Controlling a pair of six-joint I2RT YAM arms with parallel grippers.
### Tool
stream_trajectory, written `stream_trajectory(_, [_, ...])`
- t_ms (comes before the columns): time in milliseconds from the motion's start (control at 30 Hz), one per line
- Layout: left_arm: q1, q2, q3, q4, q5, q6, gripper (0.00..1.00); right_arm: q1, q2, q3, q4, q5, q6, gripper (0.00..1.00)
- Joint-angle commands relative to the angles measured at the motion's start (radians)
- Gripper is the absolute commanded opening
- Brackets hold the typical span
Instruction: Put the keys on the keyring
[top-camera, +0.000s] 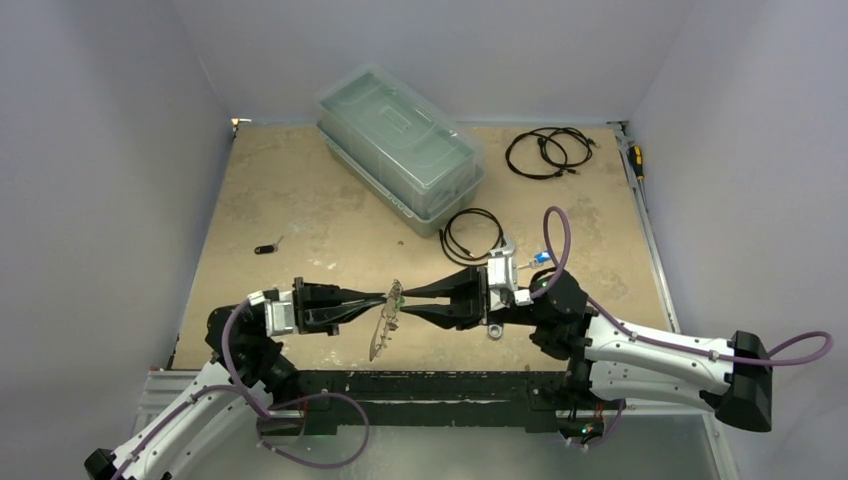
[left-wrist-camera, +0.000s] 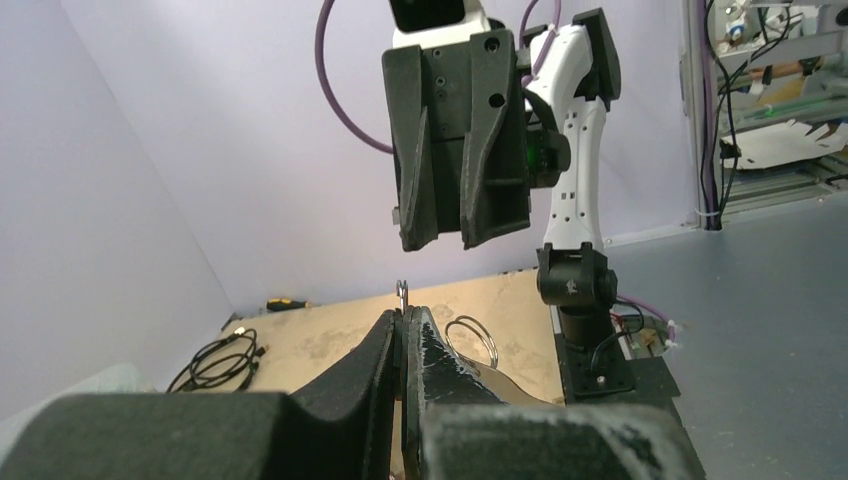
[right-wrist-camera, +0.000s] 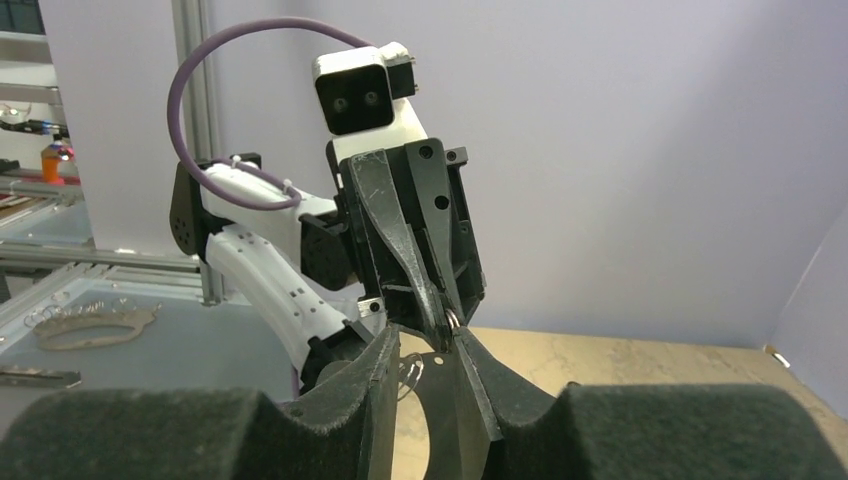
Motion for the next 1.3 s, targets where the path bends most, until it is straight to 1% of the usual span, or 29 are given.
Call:
stream_trajectory(0, [0.025, 0.004, -0.016, 0.183, 0.030, -0.091, 0.00, -0.002, 0.019, -0.008, 0.108, 0.002, 0.033, 0.28])
stream_trajectory(200, [0.057, 0.016, -0.044, 0.302, 0.056, -0.182, 0.00, -0.003, 0.070, -0.001, 0.147, -0.016, 0.061, 0.26])
stream_trajectory(533, [0.085, 0.050, -0.062, 0.402, 0.083, -0.250, 0.00, -0.003, 0.101, 0.008, 0.158, -0.013, 0.063, 0.25])
stream_trajectory(800, [0.090, 0.063, -0.067, 0.436, 0.098, -0.274, 0.00, -0.002, 0.119, 0.016, 0.169, -0.011, 0.069, 0.25])
stream_trajectory(1267, [0.093, 0.075, -0.069, 0.445, 0.104, -0.283, 0.00, -0.003, 0.140, 0.034, 0.174, -0.041, 0.073, 0.24])
